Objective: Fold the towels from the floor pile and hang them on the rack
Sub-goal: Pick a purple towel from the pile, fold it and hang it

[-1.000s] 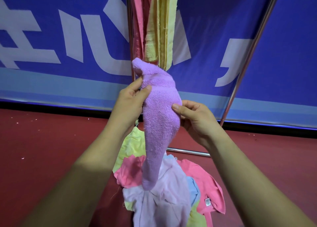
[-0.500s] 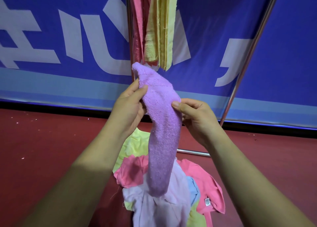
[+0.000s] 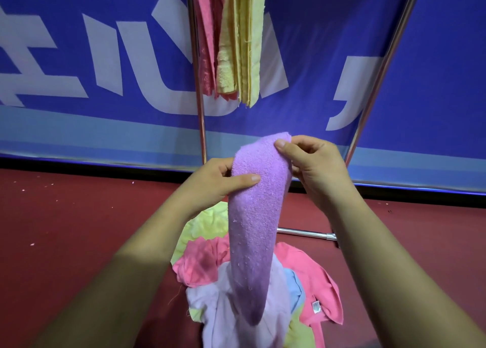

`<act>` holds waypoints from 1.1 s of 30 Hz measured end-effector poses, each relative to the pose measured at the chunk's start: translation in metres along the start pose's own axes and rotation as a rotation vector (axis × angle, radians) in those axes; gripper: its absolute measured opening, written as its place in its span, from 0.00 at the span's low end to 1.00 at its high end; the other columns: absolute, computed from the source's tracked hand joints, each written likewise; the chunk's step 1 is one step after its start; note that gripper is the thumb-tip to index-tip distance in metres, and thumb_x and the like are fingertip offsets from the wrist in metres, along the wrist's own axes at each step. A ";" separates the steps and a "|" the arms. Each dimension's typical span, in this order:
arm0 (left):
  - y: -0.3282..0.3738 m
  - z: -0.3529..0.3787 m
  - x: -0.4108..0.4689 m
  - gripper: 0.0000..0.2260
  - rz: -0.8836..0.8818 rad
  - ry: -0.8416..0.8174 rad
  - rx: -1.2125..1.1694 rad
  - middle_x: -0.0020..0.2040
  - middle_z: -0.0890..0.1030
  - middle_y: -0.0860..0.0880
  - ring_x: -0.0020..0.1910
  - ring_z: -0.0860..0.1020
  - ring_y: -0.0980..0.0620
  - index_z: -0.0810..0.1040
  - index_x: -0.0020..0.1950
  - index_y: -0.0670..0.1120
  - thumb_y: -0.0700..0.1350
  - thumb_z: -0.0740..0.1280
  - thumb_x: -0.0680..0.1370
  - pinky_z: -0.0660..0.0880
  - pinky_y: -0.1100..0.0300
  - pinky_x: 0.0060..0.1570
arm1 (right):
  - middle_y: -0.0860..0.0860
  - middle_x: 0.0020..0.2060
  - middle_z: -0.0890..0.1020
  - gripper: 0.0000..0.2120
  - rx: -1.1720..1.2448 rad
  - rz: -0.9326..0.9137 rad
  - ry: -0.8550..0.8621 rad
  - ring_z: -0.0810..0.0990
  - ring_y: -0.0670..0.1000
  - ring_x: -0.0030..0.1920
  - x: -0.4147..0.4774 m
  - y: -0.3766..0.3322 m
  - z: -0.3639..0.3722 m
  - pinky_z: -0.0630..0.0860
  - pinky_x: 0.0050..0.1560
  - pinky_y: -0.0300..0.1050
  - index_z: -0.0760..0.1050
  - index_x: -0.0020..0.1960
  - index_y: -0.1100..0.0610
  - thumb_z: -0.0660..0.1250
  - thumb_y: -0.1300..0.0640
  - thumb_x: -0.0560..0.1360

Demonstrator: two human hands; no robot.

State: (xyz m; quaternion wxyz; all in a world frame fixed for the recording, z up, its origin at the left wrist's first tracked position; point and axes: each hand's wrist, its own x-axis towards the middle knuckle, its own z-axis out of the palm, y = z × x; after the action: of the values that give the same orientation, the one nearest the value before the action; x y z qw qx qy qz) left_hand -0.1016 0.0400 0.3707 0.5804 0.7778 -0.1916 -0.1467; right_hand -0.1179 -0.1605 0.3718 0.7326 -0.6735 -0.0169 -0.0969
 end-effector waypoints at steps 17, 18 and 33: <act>0.010 0.006 0.008 0.05 0.011 0.197 -0.369 0.41 0.86 0.51 0.40 0.83 0.55 0.82 0.49 0.46 0.43 0.66 0.80 0.77 0.61 0.40 | 0.58 0.48 0.82 0.29 0.235 0.299 -0.373 0.79 0.55 0.49 -0.005 0.025 -0.007 0.73 0.56 0.51 0.79 0.58 0.66 0.73 0.42 0.72; 0.010 0.005 0.008 0.05 -0.003 0.222 -0.384 0.42 0.86 0.50 0.40 0.83 0.54 0.82 0.49 0.46 0.43 0.66 0.80 0.77 0.59 0.41 | 0.58 0.47 0.82 0.23 0.214 0.292 -0.388 0.79 0.53 0.48 -0.005 0.026 -0.006 0.74 0.55 0.48 0.81 0.54 0.64 0.75 0.45 0.72; 0.004 0.004 0.012 0.07 -0.054 0.318 -0.494 0.54 0.85 0.44 0.53 0.84 0.46 0.80 0.57 0.46 0.43 0.66 0.81 0.79 0.45 0.57 | 0.51 0.34 0.82 0.07 -0.062 0.107 -0.015 0.78 0.47 0.35 -0.006 0.027 0.008 0.73 0.42 0.44 0.79 0.41 0.57 0.77 0.60 0.72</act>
State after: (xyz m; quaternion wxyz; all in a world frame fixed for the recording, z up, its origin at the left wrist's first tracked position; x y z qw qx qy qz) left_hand -0.0935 0.0305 0.3737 0.7707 0.6311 -0.0356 -0.0805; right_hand -0.1184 -0.1501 0.3454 0.7152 -0.6967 0.0165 -0.0530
